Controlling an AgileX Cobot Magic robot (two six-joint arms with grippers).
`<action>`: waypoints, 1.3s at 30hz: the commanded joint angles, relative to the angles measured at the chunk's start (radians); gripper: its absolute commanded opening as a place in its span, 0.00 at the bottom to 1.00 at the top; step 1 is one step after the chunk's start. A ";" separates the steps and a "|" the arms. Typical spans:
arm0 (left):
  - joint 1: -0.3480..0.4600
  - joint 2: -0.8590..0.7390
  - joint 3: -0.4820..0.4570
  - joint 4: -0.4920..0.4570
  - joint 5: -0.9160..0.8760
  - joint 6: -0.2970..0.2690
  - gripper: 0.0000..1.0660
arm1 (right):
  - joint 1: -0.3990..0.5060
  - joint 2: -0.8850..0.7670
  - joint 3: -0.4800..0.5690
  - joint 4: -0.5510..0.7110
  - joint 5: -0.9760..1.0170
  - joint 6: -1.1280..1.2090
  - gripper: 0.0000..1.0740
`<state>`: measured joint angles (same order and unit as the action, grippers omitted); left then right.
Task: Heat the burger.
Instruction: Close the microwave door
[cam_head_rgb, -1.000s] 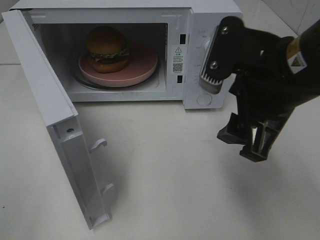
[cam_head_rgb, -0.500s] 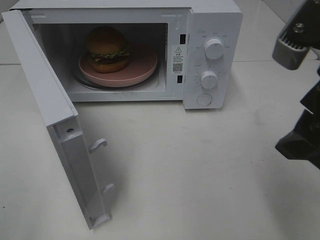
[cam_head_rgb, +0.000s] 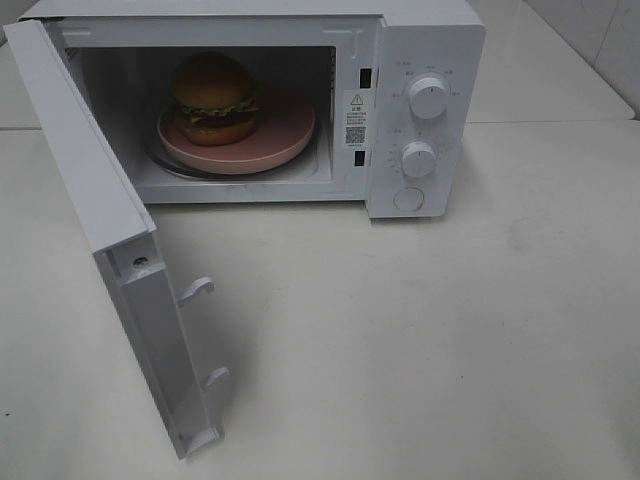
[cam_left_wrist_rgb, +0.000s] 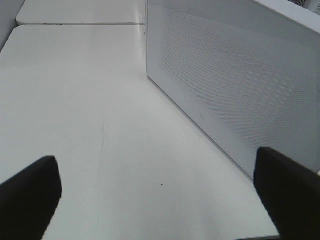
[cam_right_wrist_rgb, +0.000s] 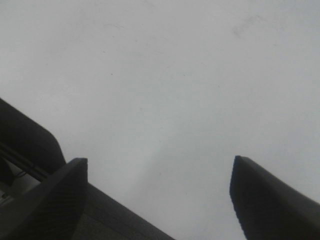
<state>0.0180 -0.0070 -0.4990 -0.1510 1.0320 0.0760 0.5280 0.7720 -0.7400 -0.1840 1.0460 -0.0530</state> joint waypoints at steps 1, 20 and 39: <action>-0.004 -0.020 0.003 -0.002 -0.004 -0.005 0.95 | -0.060 -0.052 0.020 0.013 0.005 0.014 0.71; -0.004 -0.020 0.003 -0.002 -0.004 -0.005 0.95 | -0.389 -0.456 0.154 0.122 0.034 0.053 0.71; -0.004 -0.020 0.003 -0.002 -0.004 -0.005 0.95 | -0.481 -0.785 0.234 0.117 -0.017 0.053 0.71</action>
<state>0.0180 -0.0070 -0.4990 -0.1510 1.0320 0.0760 0.0550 0.0110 -0.5100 -0.0650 1.0360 0.0000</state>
